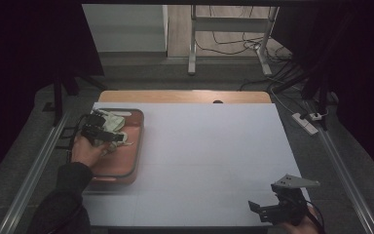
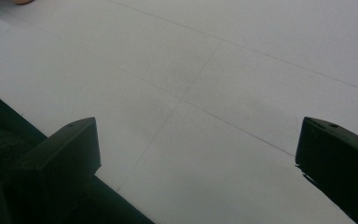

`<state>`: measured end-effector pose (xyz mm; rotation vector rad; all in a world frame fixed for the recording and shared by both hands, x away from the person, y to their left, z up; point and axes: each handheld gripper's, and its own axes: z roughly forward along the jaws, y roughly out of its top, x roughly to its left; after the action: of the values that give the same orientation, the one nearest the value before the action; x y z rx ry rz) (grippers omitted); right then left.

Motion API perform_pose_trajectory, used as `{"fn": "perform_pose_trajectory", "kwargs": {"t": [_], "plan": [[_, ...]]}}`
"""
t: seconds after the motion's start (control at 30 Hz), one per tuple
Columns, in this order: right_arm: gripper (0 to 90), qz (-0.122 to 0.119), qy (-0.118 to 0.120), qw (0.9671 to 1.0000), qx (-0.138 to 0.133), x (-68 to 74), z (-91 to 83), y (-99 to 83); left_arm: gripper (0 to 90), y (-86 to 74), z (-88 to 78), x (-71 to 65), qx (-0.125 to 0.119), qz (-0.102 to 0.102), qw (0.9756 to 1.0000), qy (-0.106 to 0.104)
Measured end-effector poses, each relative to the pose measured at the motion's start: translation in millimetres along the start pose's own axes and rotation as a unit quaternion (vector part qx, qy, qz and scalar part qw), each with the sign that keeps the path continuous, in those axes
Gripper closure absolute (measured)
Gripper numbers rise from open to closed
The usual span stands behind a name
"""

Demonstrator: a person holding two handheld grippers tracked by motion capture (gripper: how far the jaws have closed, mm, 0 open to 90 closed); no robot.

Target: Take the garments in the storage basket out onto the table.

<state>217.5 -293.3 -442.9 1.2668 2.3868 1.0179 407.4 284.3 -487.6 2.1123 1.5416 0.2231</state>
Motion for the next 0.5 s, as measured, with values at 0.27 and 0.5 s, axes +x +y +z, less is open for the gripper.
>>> {"fn": "perform_pose_trajectory", "kwargs": {"t": [0.27,0.5], "plan": [[2.4,-0.002,0.000,1.0000,0.000,0.2,0.3,0.0,6.0,9.0,20.4,2.9,0.038,0.002,0.9993,0.006],[2.4,-0.002,0.001,1.0000,0.000,-0.1,0.3,-0.1,7.5,14.4,36.6,5.9,0.079,-0.001,0.9967,0.017]]}}
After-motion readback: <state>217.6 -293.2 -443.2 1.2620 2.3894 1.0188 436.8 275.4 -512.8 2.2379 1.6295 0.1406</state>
